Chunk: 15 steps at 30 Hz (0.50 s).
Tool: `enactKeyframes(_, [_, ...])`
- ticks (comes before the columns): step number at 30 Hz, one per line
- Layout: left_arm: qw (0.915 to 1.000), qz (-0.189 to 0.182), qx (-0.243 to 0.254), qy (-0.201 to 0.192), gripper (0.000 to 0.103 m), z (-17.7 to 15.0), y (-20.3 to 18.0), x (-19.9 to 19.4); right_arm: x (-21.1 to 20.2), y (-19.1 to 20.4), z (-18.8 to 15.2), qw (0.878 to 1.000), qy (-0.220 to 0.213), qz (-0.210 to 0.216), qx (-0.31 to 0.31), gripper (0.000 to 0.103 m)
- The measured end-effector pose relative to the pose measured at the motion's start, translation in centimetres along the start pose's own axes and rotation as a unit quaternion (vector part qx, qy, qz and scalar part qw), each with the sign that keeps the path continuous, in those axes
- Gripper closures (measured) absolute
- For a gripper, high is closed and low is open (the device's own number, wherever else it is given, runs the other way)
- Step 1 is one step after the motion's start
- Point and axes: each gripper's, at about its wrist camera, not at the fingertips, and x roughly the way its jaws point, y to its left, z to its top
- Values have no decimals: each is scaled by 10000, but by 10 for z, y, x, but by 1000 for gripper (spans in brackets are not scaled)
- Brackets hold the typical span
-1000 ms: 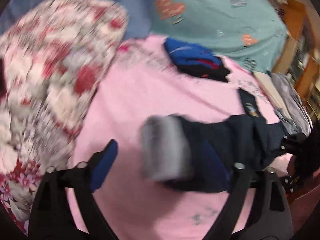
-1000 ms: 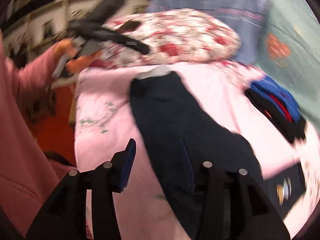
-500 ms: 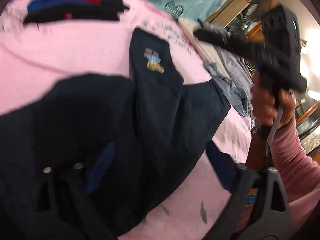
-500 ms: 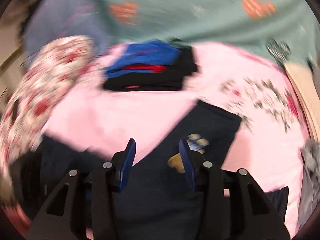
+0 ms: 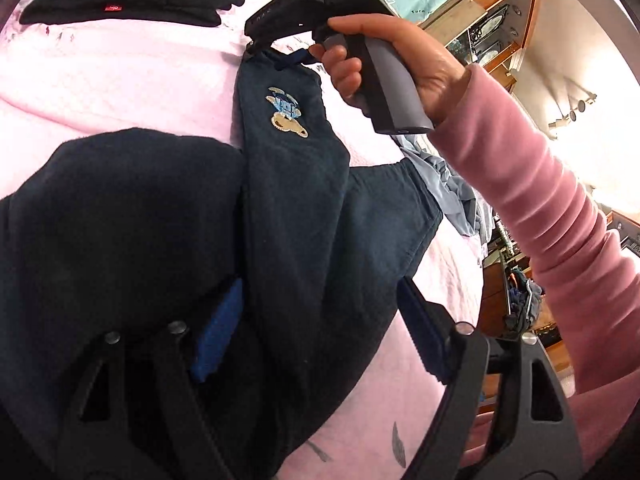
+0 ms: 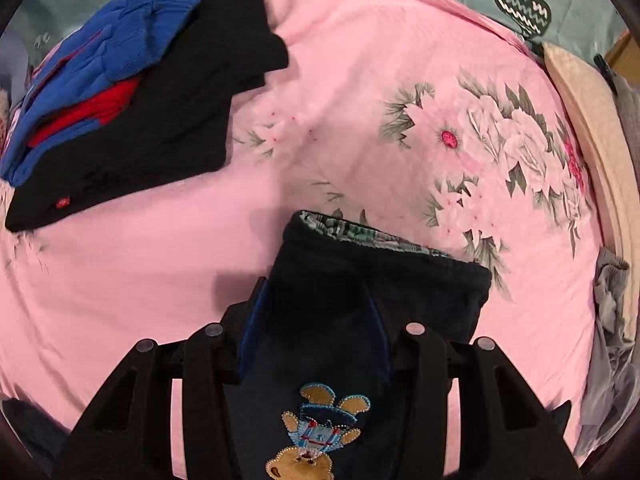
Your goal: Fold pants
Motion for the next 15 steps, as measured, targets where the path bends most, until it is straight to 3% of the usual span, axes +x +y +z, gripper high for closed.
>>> enactKeyframes(1, [10000, -10, -10, -6, 24, 0, 0, 0, -2, -1, -2, 10000, 13, 10, -59, 91])
enactKeyframes(3, [10000, -45, -55, -12, 24, 0, 1, -1, -6, -3, -7, 9999, 39, 115, -80, 100])
enactKeyframes(5, [10000, -45, -57, -20, 24, 2, 2, 0, -20, -9, -10, 9996, -150, 233, -87, 101])
enactKeyframes(10, [9999, 71, 84, -72, 26, 0, -1, 0, -96, -46, -25, 9851, -965, 1413, 195, 101])
enactKeyframes(15, [9985, 410, 303, -174, 36, -2, -11, 1, -190, -104, -78, 9436, -2024, 2579, 456, 101])
